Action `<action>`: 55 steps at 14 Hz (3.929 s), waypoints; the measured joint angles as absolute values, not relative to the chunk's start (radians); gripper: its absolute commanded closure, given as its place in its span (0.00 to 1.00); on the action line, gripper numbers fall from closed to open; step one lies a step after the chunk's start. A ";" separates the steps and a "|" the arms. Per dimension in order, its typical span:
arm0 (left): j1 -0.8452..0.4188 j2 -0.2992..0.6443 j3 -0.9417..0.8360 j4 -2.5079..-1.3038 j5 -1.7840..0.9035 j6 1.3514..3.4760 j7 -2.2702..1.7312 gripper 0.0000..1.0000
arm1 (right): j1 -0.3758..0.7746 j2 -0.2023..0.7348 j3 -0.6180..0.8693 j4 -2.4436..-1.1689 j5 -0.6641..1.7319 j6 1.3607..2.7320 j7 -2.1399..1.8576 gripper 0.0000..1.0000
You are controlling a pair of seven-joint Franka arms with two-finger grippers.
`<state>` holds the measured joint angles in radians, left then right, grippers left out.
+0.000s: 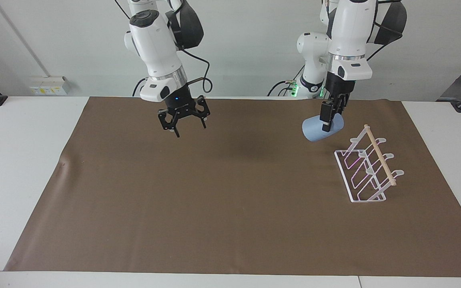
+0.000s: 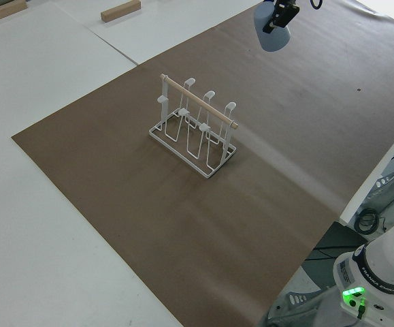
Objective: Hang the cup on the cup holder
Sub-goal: 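Pull the cup back with the left gripper while the right gripper withdraws, then lower the cup onto the rack's top hook with the left gripper, then open the left gripper and withdraw it from the hung cup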
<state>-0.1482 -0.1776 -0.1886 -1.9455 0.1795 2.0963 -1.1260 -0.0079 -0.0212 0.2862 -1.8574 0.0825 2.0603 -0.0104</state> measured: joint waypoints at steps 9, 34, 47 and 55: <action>0.085 -0.030 -0.162 -1.918 0.290 2.395 -0.830 1.00 | -0.017 -0.022 0.066 -1.761 0.008 1.832 -0.045 0.05; 0.086 0.034 -0.170 -2.047 0.433 2.480 -0.834 0.42 | -0.006 -0.016 -0.019 -1.620 0.007 1.609 -0.040 0.00; 0.083 0.034 -0.182 -1.986 0.437 2.465 -0.781 0.00 | -0.007 -0.016 -0.021 -1.620 0.007 1.609 -0.040 0.00; 0.060 0.001 -0.195 -1.777 0.175 2.051 -0.383 0.00 | -0.007 -0.016 -0.021 -1.620 0.007 1.609 -0.040 0.00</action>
